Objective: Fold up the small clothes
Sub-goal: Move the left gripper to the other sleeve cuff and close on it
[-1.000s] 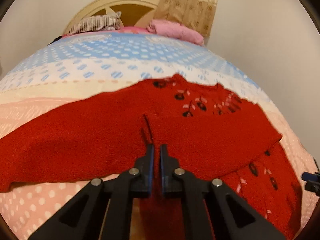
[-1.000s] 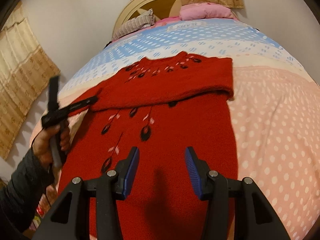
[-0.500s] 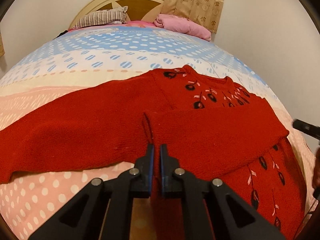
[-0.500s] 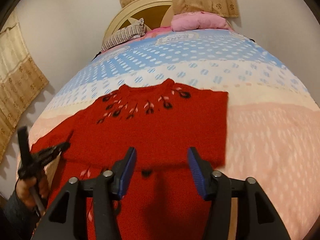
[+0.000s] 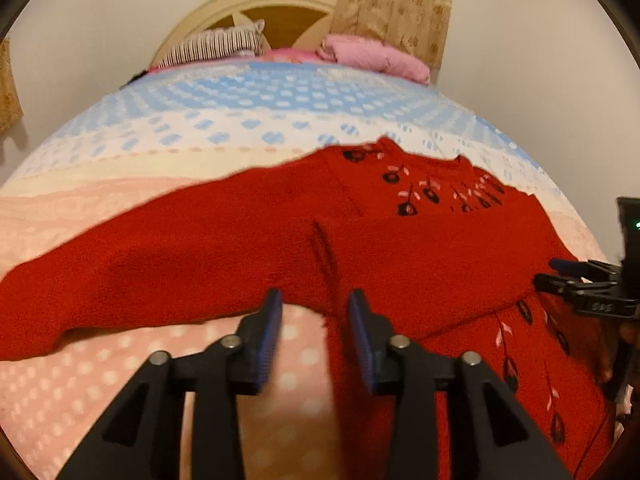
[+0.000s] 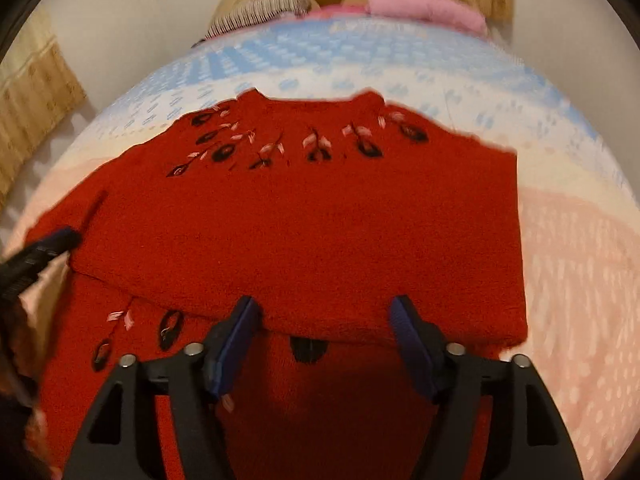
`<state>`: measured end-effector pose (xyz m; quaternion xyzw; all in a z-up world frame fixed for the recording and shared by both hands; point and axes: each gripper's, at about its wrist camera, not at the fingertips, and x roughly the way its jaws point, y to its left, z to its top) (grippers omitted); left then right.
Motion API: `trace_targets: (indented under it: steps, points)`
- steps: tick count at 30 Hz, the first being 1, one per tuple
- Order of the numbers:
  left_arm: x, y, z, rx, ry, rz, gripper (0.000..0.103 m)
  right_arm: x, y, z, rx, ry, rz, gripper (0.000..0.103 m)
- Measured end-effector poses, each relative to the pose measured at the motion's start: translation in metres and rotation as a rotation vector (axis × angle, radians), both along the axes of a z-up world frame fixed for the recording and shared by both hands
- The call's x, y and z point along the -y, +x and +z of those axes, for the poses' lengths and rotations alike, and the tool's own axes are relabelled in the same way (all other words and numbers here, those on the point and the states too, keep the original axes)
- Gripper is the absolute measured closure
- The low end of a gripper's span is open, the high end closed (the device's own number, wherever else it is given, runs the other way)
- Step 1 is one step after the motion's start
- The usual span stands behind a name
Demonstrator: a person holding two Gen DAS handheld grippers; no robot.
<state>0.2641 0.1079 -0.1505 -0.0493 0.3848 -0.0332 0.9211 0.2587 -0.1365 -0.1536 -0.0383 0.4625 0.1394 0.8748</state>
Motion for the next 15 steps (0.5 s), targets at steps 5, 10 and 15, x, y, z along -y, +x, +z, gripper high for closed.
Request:
trace_targets:
  steps: [5,10,15]
  points:
    - [-0.038,-0.025,0.004,-0.001,0.069,0.070,0.050,-0.012,-0.009,-0.009,0.052,-0.063,0.023,0.014]
    - [-0.090,-0.039,-0.008,-0.064,0.046,0.196,0.050,-0.010,-0.012,-0.008,0.059,-0.043,0.025,0.013]
    - [-0.125,-0.056,-0.015,-0.080,0.013,0.299,0.050,-0.012,-0.013,-0.010,0.068,-0.046,0.023,0.012]
